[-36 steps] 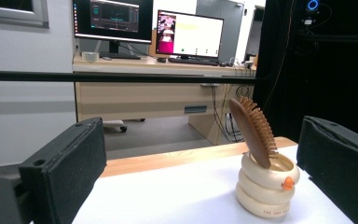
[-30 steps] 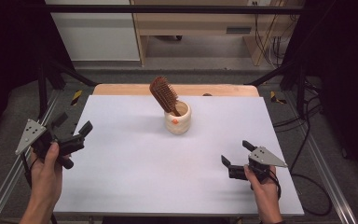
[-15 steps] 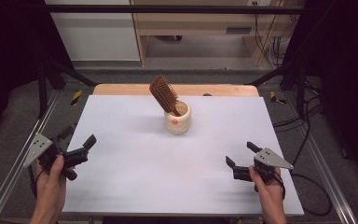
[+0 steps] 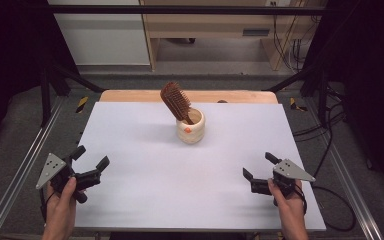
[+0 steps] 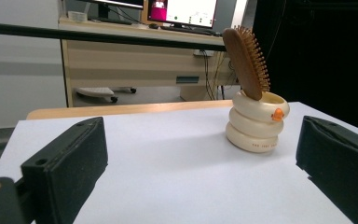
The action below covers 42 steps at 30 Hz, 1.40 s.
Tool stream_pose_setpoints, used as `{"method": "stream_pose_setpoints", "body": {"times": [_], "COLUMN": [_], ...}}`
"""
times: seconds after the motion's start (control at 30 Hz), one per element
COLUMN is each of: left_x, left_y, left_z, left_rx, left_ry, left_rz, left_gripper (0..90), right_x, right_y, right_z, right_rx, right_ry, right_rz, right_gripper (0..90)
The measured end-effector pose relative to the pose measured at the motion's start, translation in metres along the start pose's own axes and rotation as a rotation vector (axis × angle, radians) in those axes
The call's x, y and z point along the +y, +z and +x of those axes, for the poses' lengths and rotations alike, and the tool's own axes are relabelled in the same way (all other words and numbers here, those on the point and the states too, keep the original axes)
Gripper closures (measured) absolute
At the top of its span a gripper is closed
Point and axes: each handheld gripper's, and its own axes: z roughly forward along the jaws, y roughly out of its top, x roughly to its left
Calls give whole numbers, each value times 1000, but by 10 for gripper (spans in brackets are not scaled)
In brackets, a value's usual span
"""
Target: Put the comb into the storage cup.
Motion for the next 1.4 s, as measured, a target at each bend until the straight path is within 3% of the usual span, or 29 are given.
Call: {"method": "stream_pose_setpoints", "body": {"times": [0.87,1.2,1.4], "left_x": [-23,-33,-34], "left_y": [5,10,10], "left_z": [-17,-28,-34], "left_rx": [-43,-93,-89], "left_ry": [46,73,75], "left_rz": [39,39,26], "left_gripper": [24,24,26], "right_x": [-4,-8,-8], "right_y": [1,3,5], "right_z": [-2,-8,-10], "right_rx": [13,-4,-20], "right_ry": [17,69,79], "right_rz": [0,-28,-44], "right_gripper": [32,26,26]}}
